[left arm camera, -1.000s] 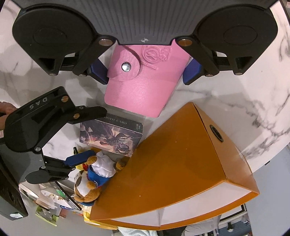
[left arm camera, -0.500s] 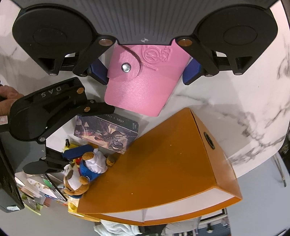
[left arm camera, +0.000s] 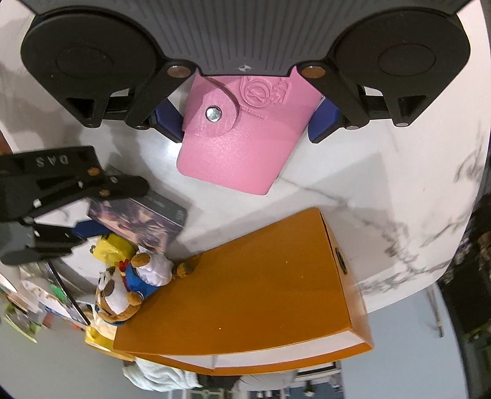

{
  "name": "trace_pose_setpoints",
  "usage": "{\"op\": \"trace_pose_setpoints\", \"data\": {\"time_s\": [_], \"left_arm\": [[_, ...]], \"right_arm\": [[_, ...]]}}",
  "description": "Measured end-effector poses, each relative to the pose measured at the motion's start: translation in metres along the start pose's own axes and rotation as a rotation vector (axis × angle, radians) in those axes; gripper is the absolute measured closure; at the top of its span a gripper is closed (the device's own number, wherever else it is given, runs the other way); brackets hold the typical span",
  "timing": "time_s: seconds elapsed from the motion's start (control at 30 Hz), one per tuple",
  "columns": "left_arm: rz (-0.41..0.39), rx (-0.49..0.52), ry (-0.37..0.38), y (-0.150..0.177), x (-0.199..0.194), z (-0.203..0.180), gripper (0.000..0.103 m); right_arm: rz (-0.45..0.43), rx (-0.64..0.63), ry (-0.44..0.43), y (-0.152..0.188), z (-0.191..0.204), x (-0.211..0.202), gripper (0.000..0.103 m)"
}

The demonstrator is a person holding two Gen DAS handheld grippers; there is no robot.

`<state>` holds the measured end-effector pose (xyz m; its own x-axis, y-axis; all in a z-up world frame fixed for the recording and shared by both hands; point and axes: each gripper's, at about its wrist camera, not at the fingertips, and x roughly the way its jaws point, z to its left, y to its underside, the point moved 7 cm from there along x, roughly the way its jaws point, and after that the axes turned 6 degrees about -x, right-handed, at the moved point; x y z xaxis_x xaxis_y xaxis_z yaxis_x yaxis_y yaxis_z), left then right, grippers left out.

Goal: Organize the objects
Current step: 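Carry the pink wallet and card box with both tools over the orange box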

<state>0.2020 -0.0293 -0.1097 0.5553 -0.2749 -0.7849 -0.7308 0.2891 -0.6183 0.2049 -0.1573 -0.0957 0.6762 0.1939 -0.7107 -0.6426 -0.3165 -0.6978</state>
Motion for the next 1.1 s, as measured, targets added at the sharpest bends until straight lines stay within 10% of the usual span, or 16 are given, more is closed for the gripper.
{"op": "trace_pose_setpoints", "data": {"time_s": [1.1], "left_arm": [[-0.156, -0.103, -0.025, -0.04, -0.061, -0.029, 0.005]], "right_arm": [[-0.055, 0.082, -0.066, 0.01, -0.007, -0.073, 0.043]]}}
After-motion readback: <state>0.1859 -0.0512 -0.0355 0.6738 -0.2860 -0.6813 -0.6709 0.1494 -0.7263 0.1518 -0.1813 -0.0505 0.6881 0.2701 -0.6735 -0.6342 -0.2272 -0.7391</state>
